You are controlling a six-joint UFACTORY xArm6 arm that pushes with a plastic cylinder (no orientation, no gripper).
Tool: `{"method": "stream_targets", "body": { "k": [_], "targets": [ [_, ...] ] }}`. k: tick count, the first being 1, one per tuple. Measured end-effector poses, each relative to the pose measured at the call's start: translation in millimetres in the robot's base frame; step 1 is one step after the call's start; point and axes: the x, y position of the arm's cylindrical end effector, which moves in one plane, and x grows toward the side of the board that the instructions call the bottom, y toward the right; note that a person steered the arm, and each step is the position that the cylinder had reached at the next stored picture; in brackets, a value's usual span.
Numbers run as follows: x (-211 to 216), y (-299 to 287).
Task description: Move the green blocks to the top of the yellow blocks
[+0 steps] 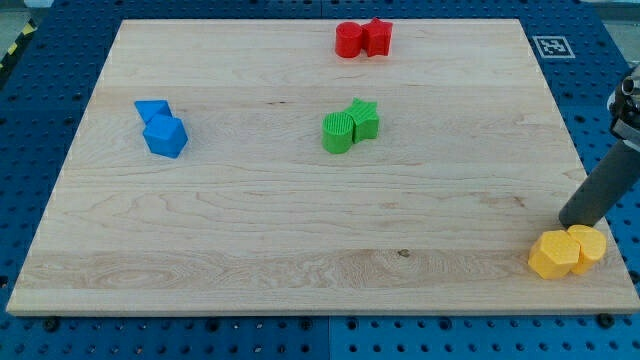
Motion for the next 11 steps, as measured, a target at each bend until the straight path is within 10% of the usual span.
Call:
{"method": "stream_targets", "body": {
  "k": [4,8,11],
  "targets": [
    [-83.5,-46.0],
    [-92.2,-313.7],
    [-128.0,-215.4]
  ]
}}
